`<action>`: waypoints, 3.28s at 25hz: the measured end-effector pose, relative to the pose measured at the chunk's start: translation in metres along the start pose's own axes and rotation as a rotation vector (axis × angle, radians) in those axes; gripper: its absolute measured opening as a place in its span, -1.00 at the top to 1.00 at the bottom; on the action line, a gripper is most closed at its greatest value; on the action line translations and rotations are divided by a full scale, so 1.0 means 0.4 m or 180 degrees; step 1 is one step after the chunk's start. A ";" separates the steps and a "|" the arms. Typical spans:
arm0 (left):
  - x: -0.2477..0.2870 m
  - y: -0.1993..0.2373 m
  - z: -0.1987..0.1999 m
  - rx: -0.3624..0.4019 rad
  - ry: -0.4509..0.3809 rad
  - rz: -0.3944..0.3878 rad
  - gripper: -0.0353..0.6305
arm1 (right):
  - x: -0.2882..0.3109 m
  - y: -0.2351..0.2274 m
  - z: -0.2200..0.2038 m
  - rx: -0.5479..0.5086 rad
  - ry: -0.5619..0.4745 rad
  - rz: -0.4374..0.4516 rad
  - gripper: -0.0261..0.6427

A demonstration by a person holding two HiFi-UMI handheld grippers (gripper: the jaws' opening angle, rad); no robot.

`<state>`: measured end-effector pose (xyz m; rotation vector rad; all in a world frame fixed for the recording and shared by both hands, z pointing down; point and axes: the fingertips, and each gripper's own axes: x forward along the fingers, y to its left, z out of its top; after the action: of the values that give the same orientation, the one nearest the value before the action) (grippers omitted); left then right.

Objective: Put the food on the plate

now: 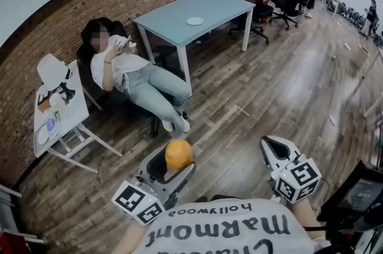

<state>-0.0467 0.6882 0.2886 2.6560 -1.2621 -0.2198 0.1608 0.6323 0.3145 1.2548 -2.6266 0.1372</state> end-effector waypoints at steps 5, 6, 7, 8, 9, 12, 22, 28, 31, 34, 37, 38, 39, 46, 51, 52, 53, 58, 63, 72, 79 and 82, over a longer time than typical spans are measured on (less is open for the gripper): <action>0.014 0.016 0.012 -0.0013 0.0009 -0.0016 -0.09 | 0.010 0.003 0.032 0.0061 -0.0199 0.0092 0.89; 0.017 0.019 0.014 -0.0016 0.0008 -0.0023 -0.09 | 0.013 0.001 0.035 0.0071 -0.0196 0.0083 0.89; 0.019 0.022 0.016 -0.0017 0.0006 -0.0031 -0.09 | 0.015 0.000 0.036 0.0083 -0.0186 0.0069 0.89; 0.021 0.024 0.018 -0.0016 0.0001 -0.0039 -0.09 | 0.017 -0.001 0.035 0.0095 -0.0180 0.0056 0.89; 0.024 0.027 0.020 -0.0014 -0.0004 -0.0047 -0.09 | 0.019 -0.003 0.035 0.0105 -0.0180 0.0045 0.89; 0.031 0.038 0.025 -0.0001 -0.0020 -0.0078 -0.09 | 0.024 -0.003 0.036 0.0113 -0.0214 0.0028 0.89; 0.046 0.112 0.036 -0.0016 0.0039 -0.0222 -0.09 | 0.083 0.021 0.058 0.0246 -0.0316 -0.0026 0.89; 0.030 0.163 -0.019 -0.0036 0.0039 -0.0249 -0.09 | 0.107 0.044 -0.047 0.0362 -0.0108 -0.0144 0.89; 0.064 0.167 -0.048 -0.0114 0.0153 -0.0297 -0.09 | 0.145 0.016 -0.049 0.0418 -0.0067 -0.0086 0.89; 0.121 0.205 -0.054 -0.0317 0.0122 -0.0178 -0.09 | 0.215 -0.025 -0.058 0.0399 0.0054 0.0021 0.89; 0.186 0.244 -0.024 -0.0340 0.0025 -0.0088 -0.09 | 0.264 -0.093 -0.044 0.0259 0.0181 -0.0013 0.89; 0.213 0.253 -0.013 -0.0302 0.0010 -0.0090 -0.09 | 0.274 -0.123 -0.036 0.0182 0.0199 -0.0043 0.89; 0.242 0.264 -0.003 -0.0267 0.0000 -0.0077 -0.09 | 0.284 -0.157 -0.031 0.0125 0.0218 -0.0073 0.89; 0.434 0.281 0.005 -0.0316 -0.0005 -0.0014 -0.09 | 0.356 -0.372 -0.023 0.0796 0.0124 0.0026 0.89; 0.540 0.278 0.005 -0.0251 -0.0024 0.0049 -0.09 | 0.390 -0.465 -0.018 0.0918 0.0026 0.0209 0.89; 0.555 0.276 0.003 -0.0235 -0.0011 0.0057 -0.09 | 0.395 -0.481 -0.017 0.0910 0.0011 0.0227 0.89; 0.568 0.275 -0.001 -0.0223 0.0002 0.0067 -0.09 | 0.399 -0.497 -0.019 0.0899 0.0001 0.0242 0.89; 0.591 0.287 -0.028 -0.0277 0.0047 0.0251 -0.09 | 0.420 -0.556 -0.057 0.0984 0.0039 0.0285 0.89; 0.605 0.286 -0.054 -0.0382 0.0092 0.0342 -0.09 | 0.434 -0.566 -0.082 0.1102 0.0094 0.0385 0.89; 0.619 0.284 -0.072 -0.0212 0.0088 0.0246 -0.09 | 0.453 -0.570 -0.115 0.0934 0.0290 0.0377 0.89; 0.651 0.338 -0.058 -0.0257 0.0070 0.0240 -0.09 | 0.498 -0.587 -0.101 0.0905 0.0364 0.0341 0.89; 0.682 0.361 -0.057 -0.0258 0.0067 0.0192 -0.09 | 0.513 -0.608 -0.089 0.0860 0.0359 0.0305 0.89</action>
<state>0.0207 0.3891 0.3310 2.5419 -1.2963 -0.2285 0.2308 0.3307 0.3958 1.1591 -2.6346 0.5789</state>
